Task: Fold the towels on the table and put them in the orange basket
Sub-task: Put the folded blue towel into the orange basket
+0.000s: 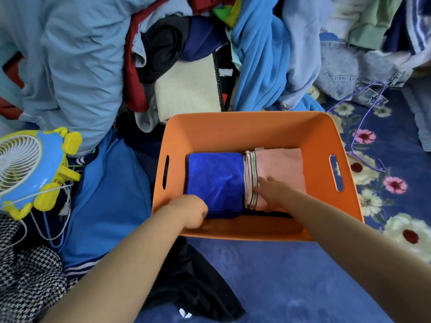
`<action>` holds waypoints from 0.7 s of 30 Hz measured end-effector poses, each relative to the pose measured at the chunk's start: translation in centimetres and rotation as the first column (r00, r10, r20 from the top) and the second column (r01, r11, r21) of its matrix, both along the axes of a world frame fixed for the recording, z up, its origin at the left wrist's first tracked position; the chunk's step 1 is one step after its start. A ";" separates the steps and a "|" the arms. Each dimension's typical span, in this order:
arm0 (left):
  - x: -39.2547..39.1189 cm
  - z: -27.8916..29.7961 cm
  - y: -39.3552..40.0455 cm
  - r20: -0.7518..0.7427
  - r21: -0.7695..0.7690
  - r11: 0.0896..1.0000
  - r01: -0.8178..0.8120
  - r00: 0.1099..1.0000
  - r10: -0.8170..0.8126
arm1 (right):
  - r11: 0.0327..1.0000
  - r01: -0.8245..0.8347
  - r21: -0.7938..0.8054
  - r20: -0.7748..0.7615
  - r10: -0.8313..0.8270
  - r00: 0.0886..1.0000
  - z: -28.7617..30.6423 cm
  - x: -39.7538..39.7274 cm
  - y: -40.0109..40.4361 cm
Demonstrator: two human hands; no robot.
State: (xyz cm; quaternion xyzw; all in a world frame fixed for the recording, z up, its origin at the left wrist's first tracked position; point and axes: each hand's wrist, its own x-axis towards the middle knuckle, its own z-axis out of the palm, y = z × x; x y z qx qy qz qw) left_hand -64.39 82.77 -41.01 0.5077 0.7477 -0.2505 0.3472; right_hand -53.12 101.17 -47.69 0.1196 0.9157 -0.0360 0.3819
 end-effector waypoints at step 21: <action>0.6 -2.9 4.6 -0.198 -0.199 0.963 0.183 0.955 -0.222 | 0.991 0.055 -0.125 0.058 -0.048 0.997 0.4 1.7 1.9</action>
